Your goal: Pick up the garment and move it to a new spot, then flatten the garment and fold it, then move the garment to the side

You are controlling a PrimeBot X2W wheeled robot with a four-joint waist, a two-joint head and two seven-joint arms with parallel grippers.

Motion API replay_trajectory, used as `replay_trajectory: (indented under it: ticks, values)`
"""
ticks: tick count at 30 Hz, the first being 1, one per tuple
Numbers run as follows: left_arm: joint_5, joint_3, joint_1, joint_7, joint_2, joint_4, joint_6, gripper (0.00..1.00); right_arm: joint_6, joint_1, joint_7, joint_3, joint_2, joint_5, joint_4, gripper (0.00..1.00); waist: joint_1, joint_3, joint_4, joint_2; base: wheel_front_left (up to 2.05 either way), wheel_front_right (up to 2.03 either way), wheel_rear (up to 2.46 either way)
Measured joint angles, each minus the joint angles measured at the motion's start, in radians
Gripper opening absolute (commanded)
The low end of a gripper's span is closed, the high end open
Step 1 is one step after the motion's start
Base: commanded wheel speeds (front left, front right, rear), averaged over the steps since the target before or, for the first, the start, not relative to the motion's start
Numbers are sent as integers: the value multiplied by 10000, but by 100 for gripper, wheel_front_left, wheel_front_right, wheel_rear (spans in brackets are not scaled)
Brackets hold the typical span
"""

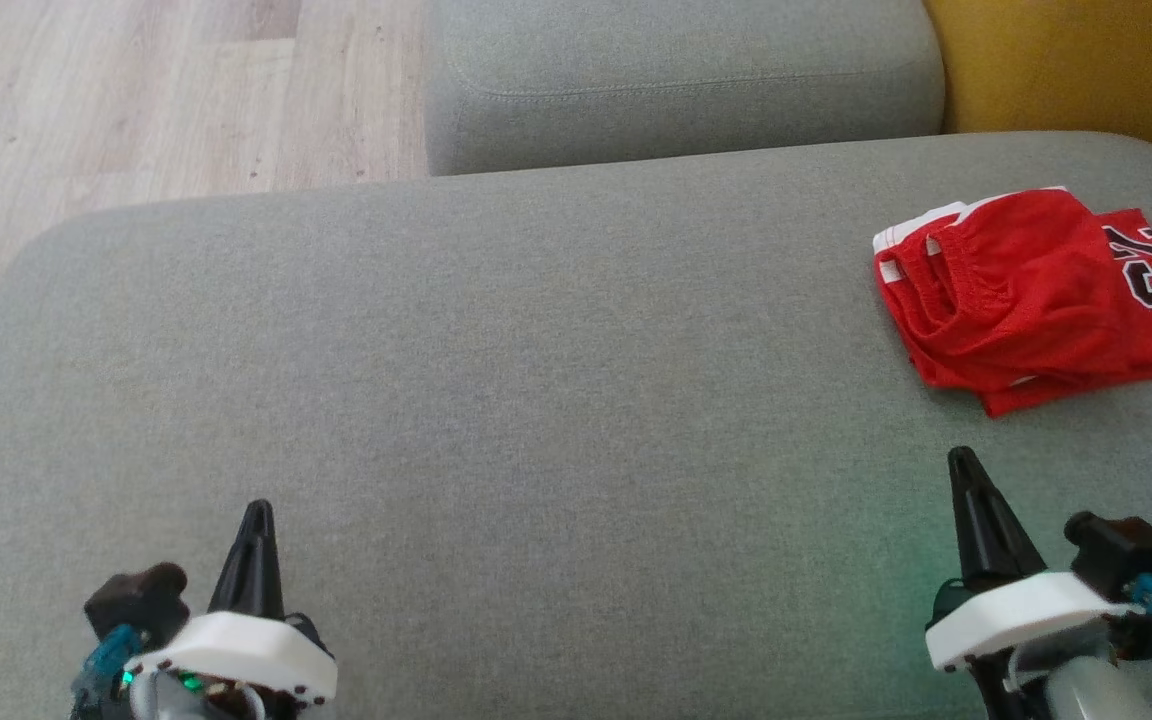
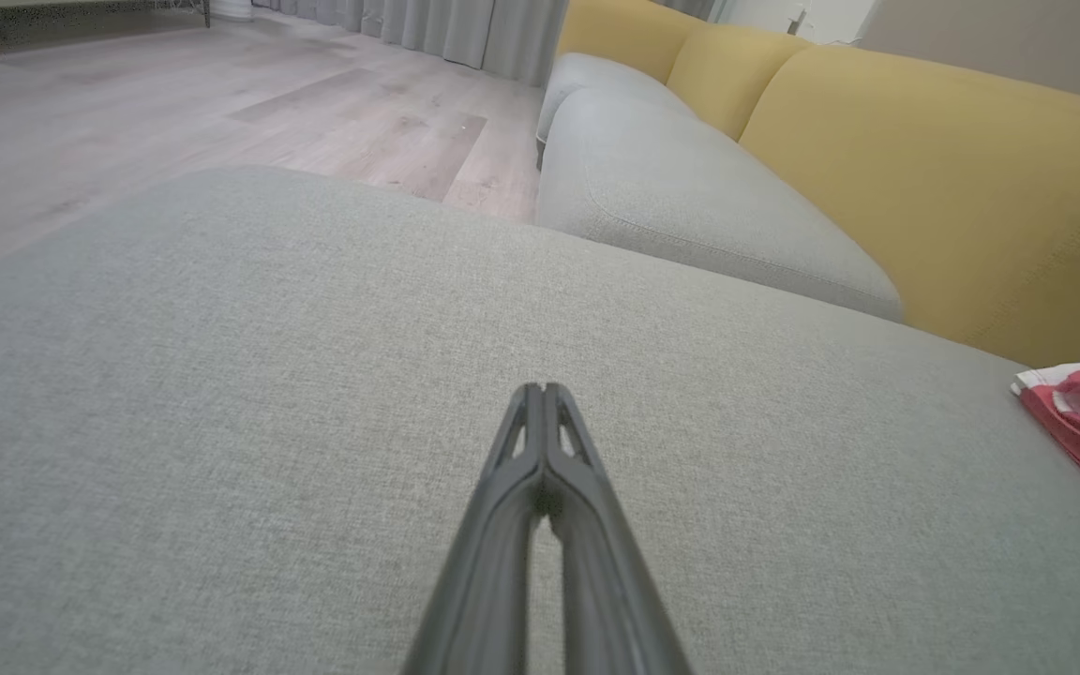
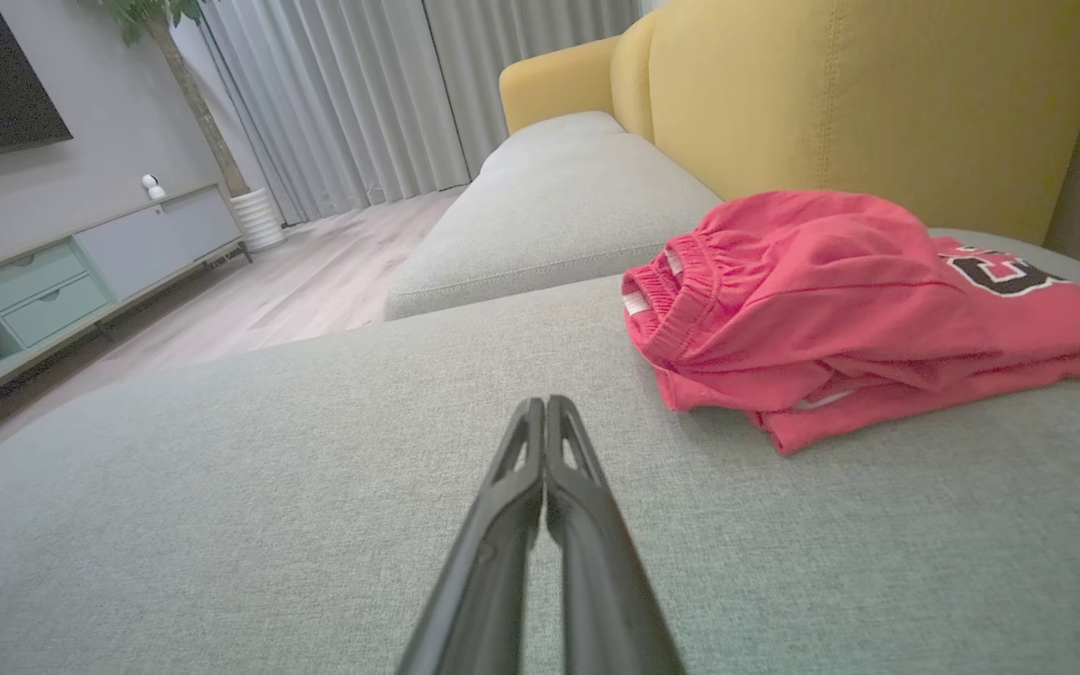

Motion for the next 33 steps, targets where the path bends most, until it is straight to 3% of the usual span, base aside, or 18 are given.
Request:
replay_trajectory:
  ticks: [33]
  values:
    - [-3689, 320, -44, 961, -2, -242, -265, 0, 0, 0, 934, -648, 268, 3666, -259, 0, 0, 92, 6, 0, 0, 0, 0]
